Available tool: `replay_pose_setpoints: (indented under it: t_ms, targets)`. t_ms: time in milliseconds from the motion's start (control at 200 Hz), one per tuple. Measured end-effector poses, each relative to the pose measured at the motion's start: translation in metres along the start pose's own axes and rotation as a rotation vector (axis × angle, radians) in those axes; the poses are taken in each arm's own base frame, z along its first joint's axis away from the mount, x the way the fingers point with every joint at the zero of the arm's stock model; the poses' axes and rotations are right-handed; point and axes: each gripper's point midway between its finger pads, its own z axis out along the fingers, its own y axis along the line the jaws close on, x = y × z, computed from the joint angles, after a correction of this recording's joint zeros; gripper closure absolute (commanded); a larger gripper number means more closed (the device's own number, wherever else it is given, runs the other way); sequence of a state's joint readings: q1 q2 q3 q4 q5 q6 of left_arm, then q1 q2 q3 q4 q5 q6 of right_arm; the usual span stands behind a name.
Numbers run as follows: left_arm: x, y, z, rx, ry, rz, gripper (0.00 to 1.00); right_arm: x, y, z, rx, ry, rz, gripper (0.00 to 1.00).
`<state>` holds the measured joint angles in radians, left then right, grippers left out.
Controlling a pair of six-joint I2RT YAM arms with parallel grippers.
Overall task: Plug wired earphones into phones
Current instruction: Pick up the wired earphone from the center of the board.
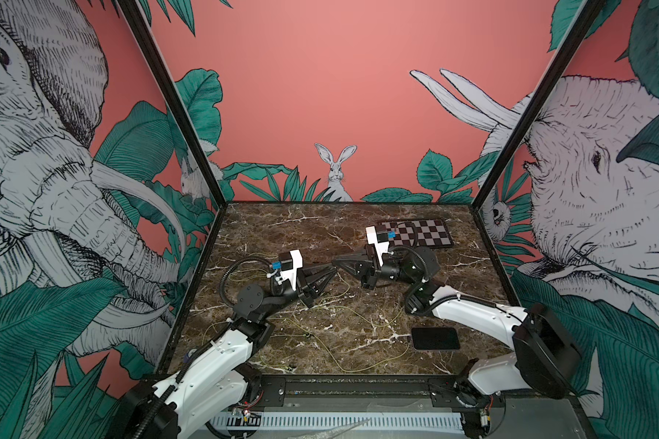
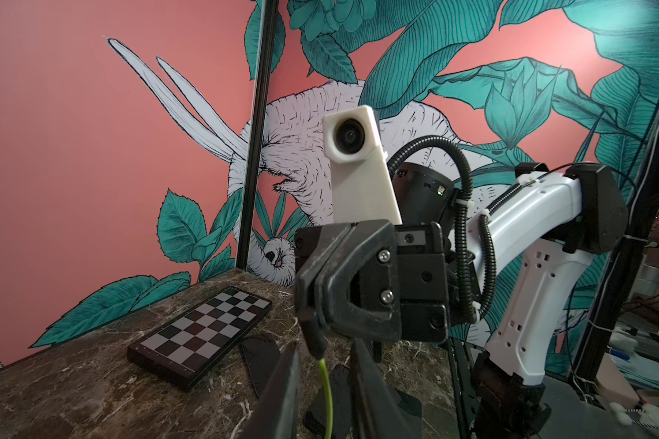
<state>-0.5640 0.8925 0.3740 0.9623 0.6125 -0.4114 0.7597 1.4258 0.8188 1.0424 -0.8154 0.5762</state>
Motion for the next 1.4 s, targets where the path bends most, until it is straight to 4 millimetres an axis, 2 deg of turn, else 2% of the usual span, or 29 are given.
replay_pose_setpoints:
  t_ms: [280, 465, 725, 795, 885, 945, 1000, 1100, 1225, 1400]
  targets:
    - [0.005, -0.002, 0.002, 0.021, 0.019, -0.026, 0.85, 0.002, 0.003, 0.001, -0.013, 0.007, 0.002, 1.00]
    - [0.006, -0.003, 0.002, 0.028, 0.025, -0.042, 0.97, 0.003, 0.003, 0.001, -0.011, 0.011, -0.001, 1.00]
    - [0.011, -0.003, 0.002, 0.029, 0.044, -0.063, 1.00, 0.008, 0.002, -0.002, 0.014, 0.053, -0.047, 1.00]
    - [0.012, -0.004, 0.001, 0.036, 0.049, -0.065, 1.00, 0.009, 0.003, -0.003, 0.025, 0.067, -0.065, 0.78]
    - [0.011, -0.004, 0.002, 0.037, 0.047, -0.061, 1.00, 0.014, 0.001, -0.007, 0.053, 0.105, -0.073, 0.63]
    - [0.010, -0.004, 0.002, 0.036, 0.051, -0.057, 1.00, 0.020, -0.002, -0.010, 0.086, 0.142, -0.087, 0.43]
    - [0.010, -0.003, 0.004, 0.034, 0.064, -0.054, 1.00, 0.026, -0.006, -0.015, 0.128, 0.186, -0.100, 0.30]
    - [0.011, 0.001, 0.008, 0.020, 0.102, -0.049, 1.00, 0.026, -0.010, -0.028, 0.222, 0.276, -0.183, 0.23]
    - [0.019, 0.007, 0.012, -0.005, 0.165, -0.049, 1.00, 0.015, -0.001, -0.054, 0.305, 0.375, -0.388, 0.01]
    - [0.045, 0.024, 0.013, -0.076, 0.289, -0.080, 1.00, 0.011, 0.004, -0.098, 0.404, 0.581, -0.695, 0.01]
